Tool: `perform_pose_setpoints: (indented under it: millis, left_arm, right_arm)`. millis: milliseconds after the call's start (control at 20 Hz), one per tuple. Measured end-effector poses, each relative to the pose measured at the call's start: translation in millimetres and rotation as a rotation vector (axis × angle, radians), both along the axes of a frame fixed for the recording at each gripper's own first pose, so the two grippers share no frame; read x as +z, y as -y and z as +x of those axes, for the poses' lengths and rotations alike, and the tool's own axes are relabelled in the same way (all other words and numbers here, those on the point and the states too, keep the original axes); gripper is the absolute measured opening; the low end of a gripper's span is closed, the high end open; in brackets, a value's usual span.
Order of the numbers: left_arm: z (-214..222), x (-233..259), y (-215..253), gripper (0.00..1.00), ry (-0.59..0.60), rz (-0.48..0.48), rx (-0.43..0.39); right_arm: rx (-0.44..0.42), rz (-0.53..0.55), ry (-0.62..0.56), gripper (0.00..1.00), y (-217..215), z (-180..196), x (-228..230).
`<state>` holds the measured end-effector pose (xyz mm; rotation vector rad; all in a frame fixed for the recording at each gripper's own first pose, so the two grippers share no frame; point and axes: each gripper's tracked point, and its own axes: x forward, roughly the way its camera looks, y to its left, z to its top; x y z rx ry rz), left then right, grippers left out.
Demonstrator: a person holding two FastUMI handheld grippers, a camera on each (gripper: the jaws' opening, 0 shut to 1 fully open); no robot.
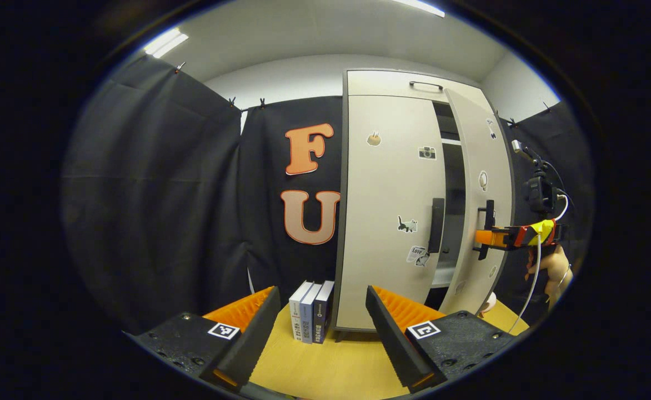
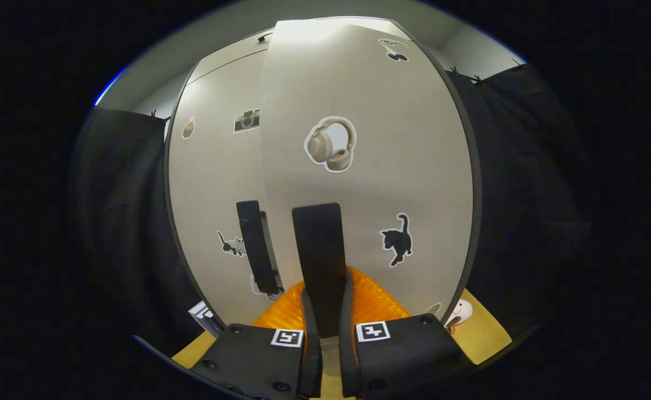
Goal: Open the right door of the double-door shoe cabinet with the right hand, and open the left door with the left hand.
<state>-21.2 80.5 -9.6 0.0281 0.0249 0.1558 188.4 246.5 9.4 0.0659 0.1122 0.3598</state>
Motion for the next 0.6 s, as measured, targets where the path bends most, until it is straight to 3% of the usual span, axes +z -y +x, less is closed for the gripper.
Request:
perform_pose_setpoints:
  millis: [600]
  left_arm:
    - [-26, 7, 41, 0.95, 0.014, -0.009, -0.051]
  right_arm:
    - [-0.039, -0.037, 0.028, 0.21, 42, -16, 2]
